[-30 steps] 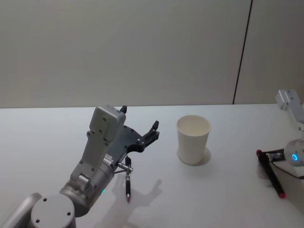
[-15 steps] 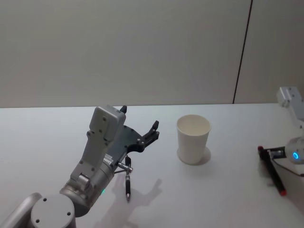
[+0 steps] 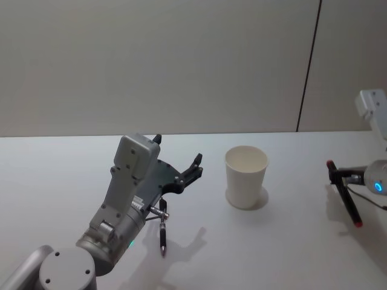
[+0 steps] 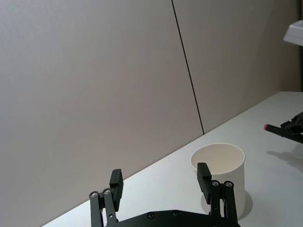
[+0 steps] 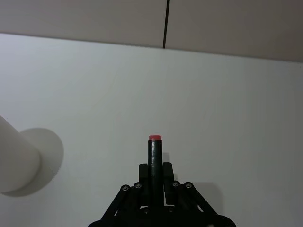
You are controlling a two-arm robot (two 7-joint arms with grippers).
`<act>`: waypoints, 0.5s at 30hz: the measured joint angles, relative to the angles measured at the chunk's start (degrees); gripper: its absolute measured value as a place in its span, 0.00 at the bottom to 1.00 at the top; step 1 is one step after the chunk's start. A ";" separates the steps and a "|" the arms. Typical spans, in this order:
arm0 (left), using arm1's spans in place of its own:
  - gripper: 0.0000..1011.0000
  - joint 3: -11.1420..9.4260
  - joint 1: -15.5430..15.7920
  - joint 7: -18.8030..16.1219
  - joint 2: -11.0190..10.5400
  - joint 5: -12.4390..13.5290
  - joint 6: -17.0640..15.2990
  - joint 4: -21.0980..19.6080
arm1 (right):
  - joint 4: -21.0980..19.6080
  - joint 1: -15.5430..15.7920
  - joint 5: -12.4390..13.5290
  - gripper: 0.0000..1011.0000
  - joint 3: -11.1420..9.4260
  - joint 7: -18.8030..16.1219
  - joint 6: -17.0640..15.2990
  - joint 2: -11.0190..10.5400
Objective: Place the pen into the pen holder.
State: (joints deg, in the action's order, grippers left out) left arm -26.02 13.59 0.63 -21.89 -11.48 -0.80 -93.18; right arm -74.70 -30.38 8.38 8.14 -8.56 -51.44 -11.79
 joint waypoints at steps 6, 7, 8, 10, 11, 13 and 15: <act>0.99 0.00 0.00 0.00 0.00 0.00 0.00 0.00 | -3.01 1.23 -0.85 0.17 0.18 -0.51 3.51 -0.23; 0.99 0.00 0.00 0.00 0.00 0.00 0.00 0.00 | -3.61 1.48 -1.08 0.17 0.24 -0.65 4.47 -0.27; 0.99 0.00 0.00 0.00 0.00 0.00 0.00 0.00 | -3.89 1.61 -1.21 0.17 0.27 -0.71 4.93 -0.29; 0.99 0.00 0.00 0.00 0.00 0.00 0.00 0.00 | -4.77 2.05 -1.59 0.17 0.38 -0.93 6.57 -0.34; 0.99 0.00 0.00 0.00 0.00 0.00 0.00 0.00 | -5.14 2.18 -1.71 0.17 0.43 -0.98 7.10 -0.35; 0.99 0.00 0.00 0.00 0.00 0.00 0.00 0.00 | -5.93 2.54 -2.12 0.17 0.57 -1.17 8.86 -0.39; 0.99 0.00 0.00 0.00 0.00 0.00 0.00 0.00 | -6.39 2.78 -2.38 0.17 0.65 -1.27 9.96 -0.41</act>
State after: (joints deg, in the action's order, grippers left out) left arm -26.02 13.58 0.63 -21.89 -11.48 -0.79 -93.17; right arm -81.08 -27.60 6.00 8.79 -9.82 -41.48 -12.20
